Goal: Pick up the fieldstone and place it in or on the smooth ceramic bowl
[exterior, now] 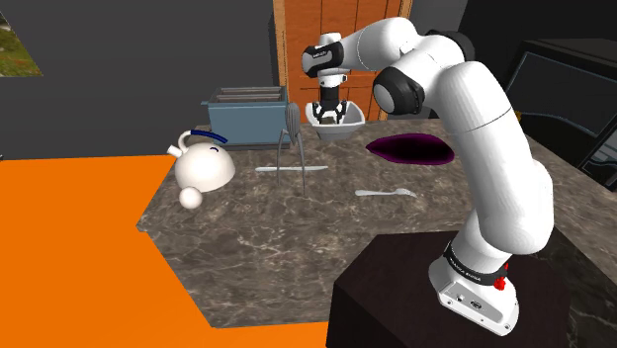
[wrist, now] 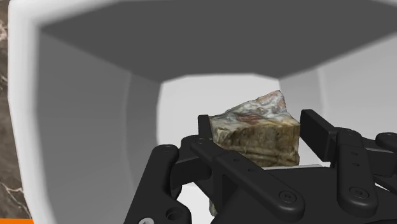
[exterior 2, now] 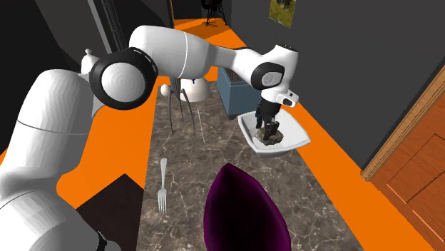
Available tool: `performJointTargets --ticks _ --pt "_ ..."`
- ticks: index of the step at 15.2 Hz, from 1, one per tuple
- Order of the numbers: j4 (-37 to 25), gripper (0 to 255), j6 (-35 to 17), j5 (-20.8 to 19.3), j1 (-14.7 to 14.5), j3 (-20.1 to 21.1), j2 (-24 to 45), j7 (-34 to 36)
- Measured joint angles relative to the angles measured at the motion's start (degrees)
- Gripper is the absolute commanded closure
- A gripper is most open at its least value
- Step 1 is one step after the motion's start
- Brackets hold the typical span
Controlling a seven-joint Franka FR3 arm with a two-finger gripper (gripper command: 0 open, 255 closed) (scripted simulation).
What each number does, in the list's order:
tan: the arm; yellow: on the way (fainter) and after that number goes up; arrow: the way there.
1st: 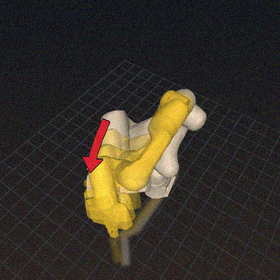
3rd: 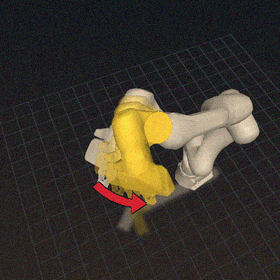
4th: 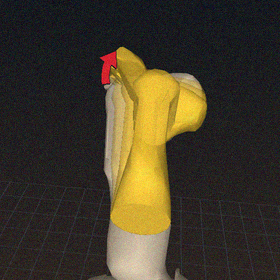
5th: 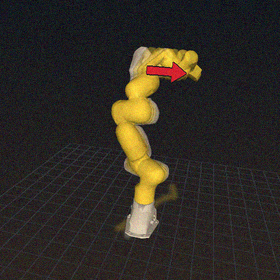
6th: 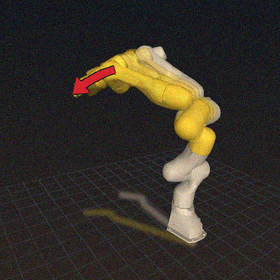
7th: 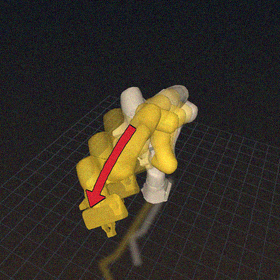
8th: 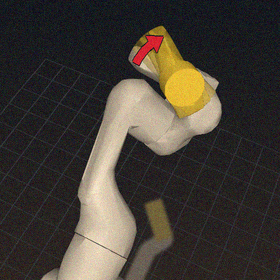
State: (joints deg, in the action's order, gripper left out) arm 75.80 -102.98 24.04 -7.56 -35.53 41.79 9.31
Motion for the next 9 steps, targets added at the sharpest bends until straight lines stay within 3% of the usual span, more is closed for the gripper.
performJointTargets --ticks 9 --pt "-1.8 255 2.9 -0.7 0.1 -0.5 -1.2 0.5"
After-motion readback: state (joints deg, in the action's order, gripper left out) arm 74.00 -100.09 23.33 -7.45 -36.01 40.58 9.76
